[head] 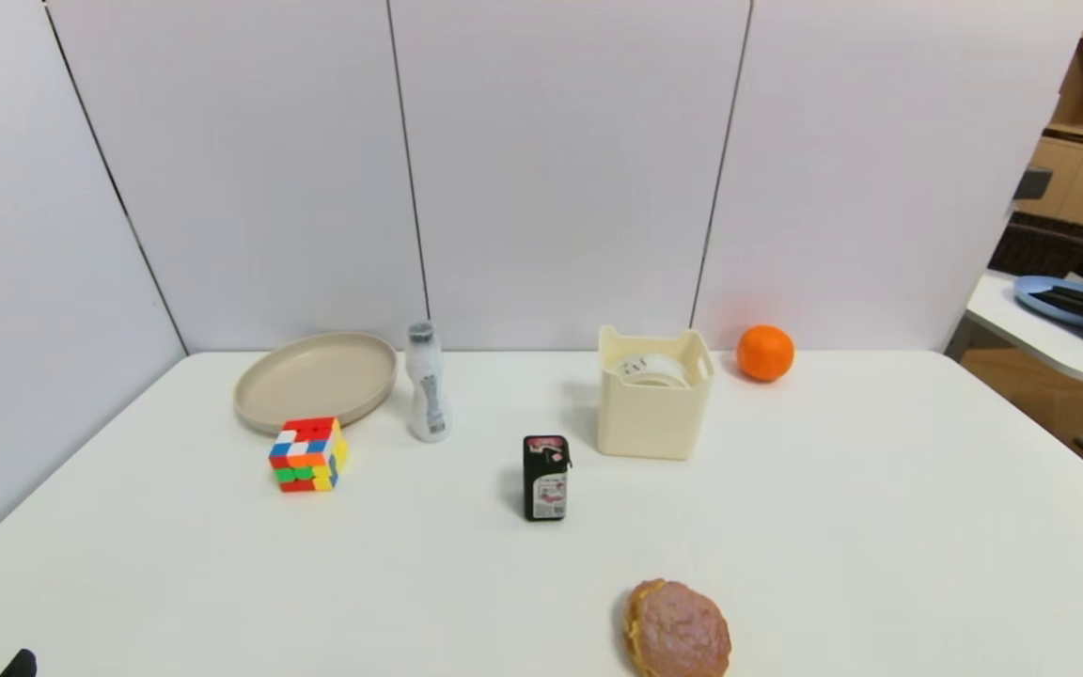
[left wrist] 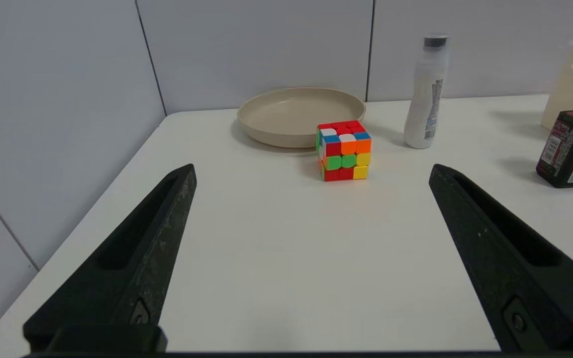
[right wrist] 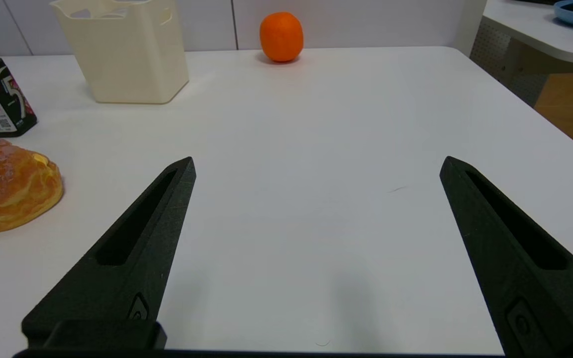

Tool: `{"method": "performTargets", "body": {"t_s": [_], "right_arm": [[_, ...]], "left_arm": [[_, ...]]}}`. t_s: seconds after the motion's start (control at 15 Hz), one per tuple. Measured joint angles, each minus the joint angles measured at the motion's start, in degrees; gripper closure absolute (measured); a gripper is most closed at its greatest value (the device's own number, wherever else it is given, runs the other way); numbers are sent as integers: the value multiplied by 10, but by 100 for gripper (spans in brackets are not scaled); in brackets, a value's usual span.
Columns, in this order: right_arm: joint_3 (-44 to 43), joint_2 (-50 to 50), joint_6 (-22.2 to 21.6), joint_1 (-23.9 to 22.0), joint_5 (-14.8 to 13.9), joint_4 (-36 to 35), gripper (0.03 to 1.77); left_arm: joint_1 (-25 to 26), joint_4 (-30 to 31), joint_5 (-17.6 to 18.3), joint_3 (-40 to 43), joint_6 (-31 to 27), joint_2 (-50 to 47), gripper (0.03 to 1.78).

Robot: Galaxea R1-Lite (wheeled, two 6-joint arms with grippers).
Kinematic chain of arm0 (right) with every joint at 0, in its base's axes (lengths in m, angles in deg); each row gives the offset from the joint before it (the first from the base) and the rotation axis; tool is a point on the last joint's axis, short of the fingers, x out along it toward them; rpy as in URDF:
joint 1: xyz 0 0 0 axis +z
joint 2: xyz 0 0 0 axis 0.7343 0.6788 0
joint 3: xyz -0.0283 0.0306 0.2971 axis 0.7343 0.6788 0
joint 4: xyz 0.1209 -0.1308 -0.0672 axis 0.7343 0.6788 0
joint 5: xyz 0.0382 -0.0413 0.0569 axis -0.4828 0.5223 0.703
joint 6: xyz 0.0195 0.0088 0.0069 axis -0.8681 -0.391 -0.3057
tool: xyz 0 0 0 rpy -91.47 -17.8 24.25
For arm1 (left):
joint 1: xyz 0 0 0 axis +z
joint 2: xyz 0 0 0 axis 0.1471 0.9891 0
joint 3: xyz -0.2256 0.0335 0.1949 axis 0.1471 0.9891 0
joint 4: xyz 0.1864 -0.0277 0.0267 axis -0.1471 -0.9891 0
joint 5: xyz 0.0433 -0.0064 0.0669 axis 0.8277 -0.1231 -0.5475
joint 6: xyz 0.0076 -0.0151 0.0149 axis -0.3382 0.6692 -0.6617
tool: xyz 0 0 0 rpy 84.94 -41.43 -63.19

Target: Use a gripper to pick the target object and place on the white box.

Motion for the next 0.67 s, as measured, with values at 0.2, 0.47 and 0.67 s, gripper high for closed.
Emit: {"method": "performTargets", "body": {"t_s": [0.2, 0.47, 0.67], "right_arm": [[0, 0, 0, 0, 0, 0, 10], [0, 0, 0, 0, 0, 0, 10], [0, 0, 0, 0, 0, 0, 10]], "left_arm": [[2, -59, 14, 0, -3, -58, 12], [0, -165, 12, 0, -4, -107, 12], [-1, -197, 8, 0, 0, -115, 12]]}}
